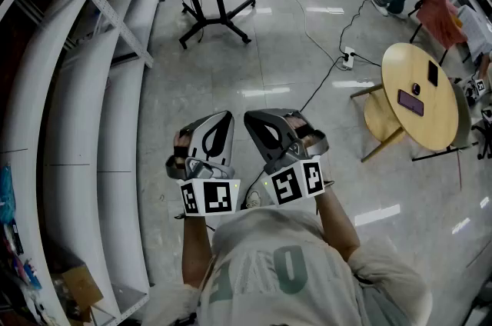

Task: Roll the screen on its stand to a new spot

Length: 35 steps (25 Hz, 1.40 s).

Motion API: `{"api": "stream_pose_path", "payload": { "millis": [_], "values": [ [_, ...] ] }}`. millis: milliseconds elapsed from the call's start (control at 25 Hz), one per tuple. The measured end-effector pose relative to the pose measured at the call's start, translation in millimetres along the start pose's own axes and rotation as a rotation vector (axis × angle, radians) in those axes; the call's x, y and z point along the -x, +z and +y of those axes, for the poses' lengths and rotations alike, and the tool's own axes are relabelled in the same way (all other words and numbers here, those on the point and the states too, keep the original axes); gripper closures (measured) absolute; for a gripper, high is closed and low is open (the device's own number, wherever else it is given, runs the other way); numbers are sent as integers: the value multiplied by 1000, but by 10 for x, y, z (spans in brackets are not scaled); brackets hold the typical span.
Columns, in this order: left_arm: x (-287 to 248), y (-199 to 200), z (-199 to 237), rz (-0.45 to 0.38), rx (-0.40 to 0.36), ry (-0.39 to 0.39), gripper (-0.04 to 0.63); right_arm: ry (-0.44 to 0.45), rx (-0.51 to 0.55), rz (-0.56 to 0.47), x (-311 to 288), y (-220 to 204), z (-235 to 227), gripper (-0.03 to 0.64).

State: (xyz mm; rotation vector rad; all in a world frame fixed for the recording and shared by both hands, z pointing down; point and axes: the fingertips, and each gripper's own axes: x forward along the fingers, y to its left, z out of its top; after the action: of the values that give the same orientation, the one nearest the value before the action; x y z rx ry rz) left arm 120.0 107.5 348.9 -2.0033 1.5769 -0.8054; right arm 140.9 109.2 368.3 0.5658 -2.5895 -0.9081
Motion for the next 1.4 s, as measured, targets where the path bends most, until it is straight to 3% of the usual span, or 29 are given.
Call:
{"api": "stream_pose_path", "payload": {
  "millis": [400,720,920,1160,1400],
  "values": [
    [19,-86,117,-8,44,15,580,10,-27,5,-101,-12,20,595],
    [128,-356,376,-28,77,41,580,-3,-106,-35,-365,161,89,595],
    [175,-496,515,-58,96,42,580,-22,-91,-25,-568,245,134,595],
    [-2,-703,703,-60,121,52,580,-28,-137,-30,-893,193,-17,594],
    [-542,-980,1019,-55,122,47,580,-48,-151,-27,-1429,-46,-370,594]
  ]
}}
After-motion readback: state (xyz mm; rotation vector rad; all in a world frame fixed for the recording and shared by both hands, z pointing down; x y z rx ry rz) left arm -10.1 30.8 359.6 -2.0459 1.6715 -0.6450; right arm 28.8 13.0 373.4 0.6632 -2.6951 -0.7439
